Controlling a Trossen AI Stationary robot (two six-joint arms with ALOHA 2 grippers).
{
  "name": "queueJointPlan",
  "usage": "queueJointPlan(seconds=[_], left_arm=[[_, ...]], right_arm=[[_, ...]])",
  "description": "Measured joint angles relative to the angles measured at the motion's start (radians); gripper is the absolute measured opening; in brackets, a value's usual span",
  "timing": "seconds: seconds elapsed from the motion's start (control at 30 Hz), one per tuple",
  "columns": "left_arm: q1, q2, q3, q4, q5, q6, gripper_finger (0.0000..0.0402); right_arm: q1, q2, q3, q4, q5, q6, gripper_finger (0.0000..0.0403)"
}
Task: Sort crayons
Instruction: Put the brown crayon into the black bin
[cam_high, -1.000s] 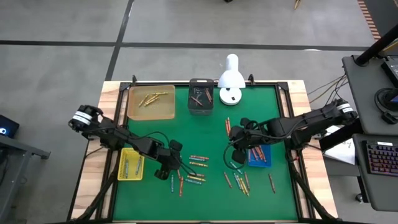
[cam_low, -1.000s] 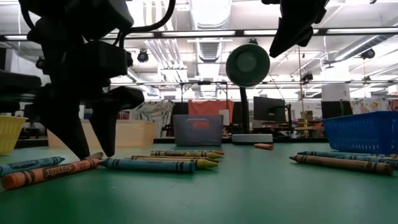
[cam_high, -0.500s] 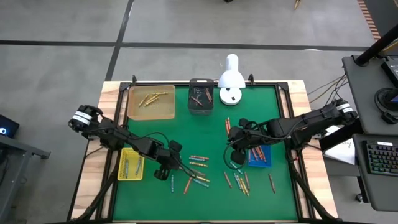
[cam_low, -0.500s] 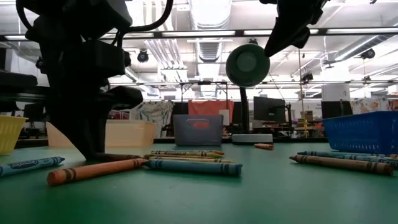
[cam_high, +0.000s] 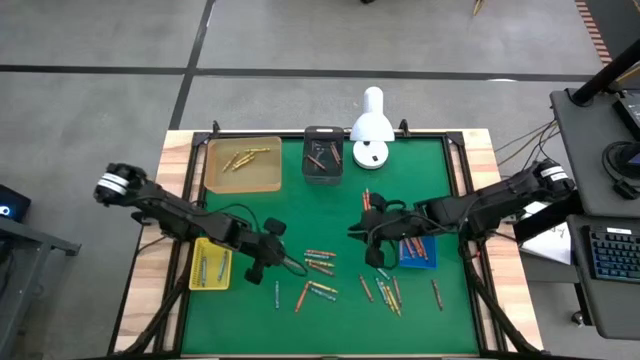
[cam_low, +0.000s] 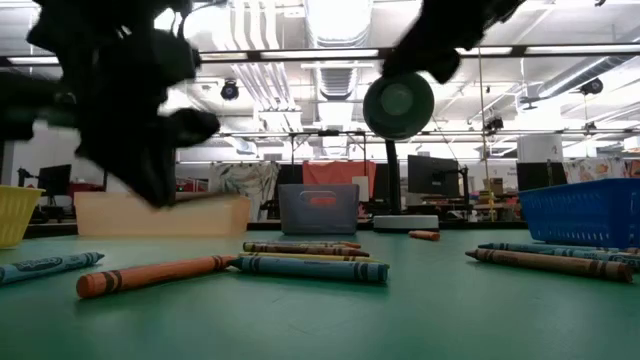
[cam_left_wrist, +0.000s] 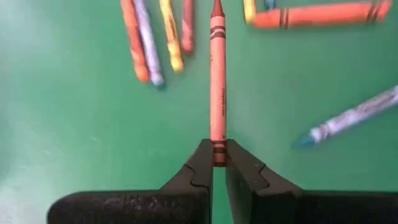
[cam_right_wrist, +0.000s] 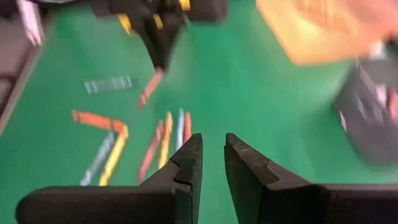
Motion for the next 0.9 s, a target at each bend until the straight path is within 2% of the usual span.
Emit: queueJointPlan(seconds=[0.17,0.3,0.47,0.57,0.63,0.73,0.9], left_arm=[[0.0,-0.161,-0.056,0.185,-0.098,-0.007,0.0],[0.002,-0.251,-0.117,0.436,-0.19,0.023,0.0],[0.001,-0.277,-0.22,0.822,-0.205,0.132,0.0],[0.002,-0.27,-0.273,1.014,-0.21,0.167,0.0],[0.003,-0.258,-0.299,1.106,-0.214,0.172,0.0],[0.004,-0.239,-0.317,1.193,-0.243,0.172,0.0],[0.008,-0.211,-0.316,1.205,-0.289,0.173,0.0]], right_arm=[[-0.005,0.048,-0.124,0.437,0.0,-0.175,0.0057],[-0.018,0.148,-0.166,0.758,0.0,-0.295,0.0057],[-0.029,0.317,-0.158,1.155,0.001,-0.404,0.0057],[-0.031,0.395,-0.134,1.324,-0.001,-0.454,0.0057],[-0.031,0.43,-0.114,1.376,0.0,-0.475,0.0057],[-0.038,0.458,-0.064,1.365,-0.001,-0.454,0.0059],[-0.045,0.455,0.015,1.279,-0.009,-0.441,0.0087]])
